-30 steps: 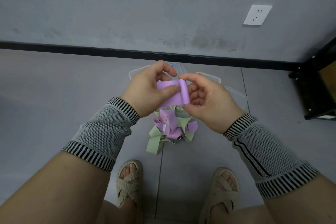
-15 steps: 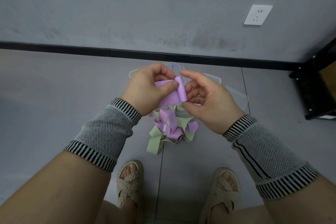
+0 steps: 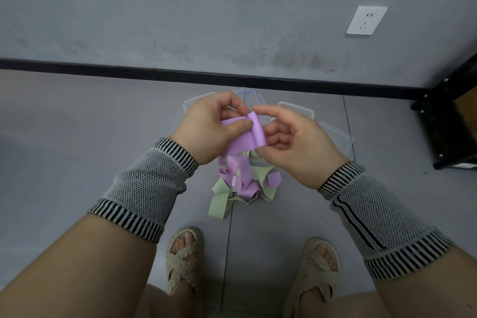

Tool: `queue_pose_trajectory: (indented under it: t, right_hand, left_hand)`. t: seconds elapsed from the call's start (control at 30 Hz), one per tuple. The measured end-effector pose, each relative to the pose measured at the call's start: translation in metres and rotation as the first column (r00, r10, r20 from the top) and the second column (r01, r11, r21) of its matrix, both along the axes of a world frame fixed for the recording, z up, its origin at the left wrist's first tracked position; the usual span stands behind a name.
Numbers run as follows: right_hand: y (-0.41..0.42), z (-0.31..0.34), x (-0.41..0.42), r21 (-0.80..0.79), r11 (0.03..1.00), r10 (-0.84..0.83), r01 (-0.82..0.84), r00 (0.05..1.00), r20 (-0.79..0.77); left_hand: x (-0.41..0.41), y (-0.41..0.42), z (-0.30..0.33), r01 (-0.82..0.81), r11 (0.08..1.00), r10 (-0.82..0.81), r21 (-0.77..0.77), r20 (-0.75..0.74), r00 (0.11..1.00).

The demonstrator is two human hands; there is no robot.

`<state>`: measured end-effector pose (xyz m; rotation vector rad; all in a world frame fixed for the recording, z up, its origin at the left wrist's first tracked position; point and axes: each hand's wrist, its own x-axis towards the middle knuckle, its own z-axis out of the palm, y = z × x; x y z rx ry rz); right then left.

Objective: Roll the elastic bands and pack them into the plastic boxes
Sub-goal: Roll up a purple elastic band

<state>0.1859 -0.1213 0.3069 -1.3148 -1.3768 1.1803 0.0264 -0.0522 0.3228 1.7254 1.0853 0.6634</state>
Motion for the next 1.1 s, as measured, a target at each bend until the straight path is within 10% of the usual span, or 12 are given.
queue_pose_trajectory:
  t: [0.7, 1.1]
  right_hand:
    - [0.001, 0.005, 0.001, 0.011, 1.000, -0.006, 0.006, 1.000, 0.021]
    - [-0.001, 0.002, 0.004, -0.026, 1.000, -0.005, 0.005, 1.000, -0.018]
  left_hand:
    - [-0.003, 0.003, -0.001, 0.035, 0.993, -0.019, -0.115, 0.140, 0.990]
    - [-0.008, 0.005, -0.003, 0.058, 0.998, -0.060, -0.039, -0.031, 0.998]
